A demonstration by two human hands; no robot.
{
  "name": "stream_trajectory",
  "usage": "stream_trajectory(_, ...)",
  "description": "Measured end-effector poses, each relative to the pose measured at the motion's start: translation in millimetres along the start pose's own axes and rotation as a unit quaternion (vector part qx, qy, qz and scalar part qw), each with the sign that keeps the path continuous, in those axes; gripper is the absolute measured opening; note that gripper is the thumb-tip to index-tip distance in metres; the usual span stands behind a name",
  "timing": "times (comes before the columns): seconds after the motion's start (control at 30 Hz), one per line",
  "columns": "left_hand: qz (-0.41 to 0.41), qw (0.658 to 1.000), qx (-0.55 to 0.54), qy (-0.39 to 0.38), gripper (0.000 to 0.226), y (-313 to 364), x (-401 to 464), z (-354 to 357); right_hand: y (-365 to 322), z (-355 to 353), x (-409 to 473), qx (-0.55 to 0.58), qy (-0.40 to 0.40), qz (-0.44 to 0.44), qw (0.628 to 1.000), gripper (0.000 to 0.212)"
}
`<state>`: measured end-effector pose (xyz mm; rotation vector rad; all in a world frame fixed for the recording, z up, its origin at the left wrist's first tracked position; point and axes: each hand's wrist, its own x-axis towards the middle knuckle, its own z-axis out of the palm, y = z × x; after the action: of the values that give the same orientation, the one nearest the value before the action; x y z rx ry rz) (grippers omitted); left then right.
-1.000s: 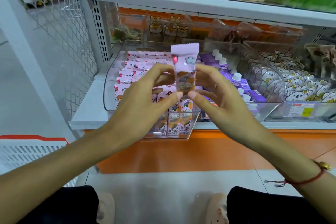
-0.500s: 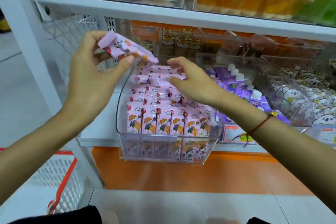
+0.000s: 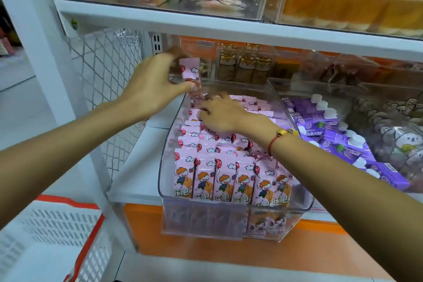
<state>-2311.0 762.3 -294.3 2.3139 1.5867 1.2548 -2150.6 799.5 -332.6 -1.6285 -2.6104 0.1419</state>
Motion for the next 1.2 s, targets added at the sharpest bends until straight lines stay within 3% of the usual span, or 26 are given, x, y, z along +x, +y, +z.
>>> stream_trajectory(0.4, -0.047, 0.982, 0.105, -0.148, 0.051, 7, 43, 23, 10, -5, -13, 0.026, -0.043, -0.038, 0.998, 0.043)
stream_trajectory(0.67, -0.065, 0.949, 0.193, -0.242, 0.059, 7, 56, 15, 12, -6, -14, 0.101, -0.045, -0.042, 0.993, 0.040)
stream_trajectory(0.77, -0.069, 0.948, 0.211, -0.229, 0.054, 9, 53, 20, 9, -9, -11, 0.144, -0.014, -0.044, 0.988, 0.031)
stream_trajectory(0.87, -0.073, 0.962, 0.189, -0.185, 0.047, 8, 43, 22, 7, -13, -2, 0.134, 0.130, 0.003, 0.982, 0.013)
stream_trajectory(0.93, -0.080, 0.969, 0.164, -0.168, 0.042, 6, 30, 19, 6, -16, 6, 0.162, 0.215, 0.016, 0.963, 0.031)
stream_trajectory(1.0, -0.085, 0.973, 0.141, -0.163, 0.051, 4, 15, 13, 4, -17, 11, 0.216, 0.200, -0.023, 0.955, 0.044)
stream_trajectory(1.07, -0.102, 0.981, 0.115, -0.117, 0.056, 5, -5, 5, 5, -12, 16, 0.202, 0.175, -0.036, 0.963, 0.043)
stream_trajectory(1.2, -0.157, 0.985, 0.042, -0.053, 0.049, 16, -65, -2, 10, 1, 19, 0.176, 0.221, -0.005, 0.959, 0.041)
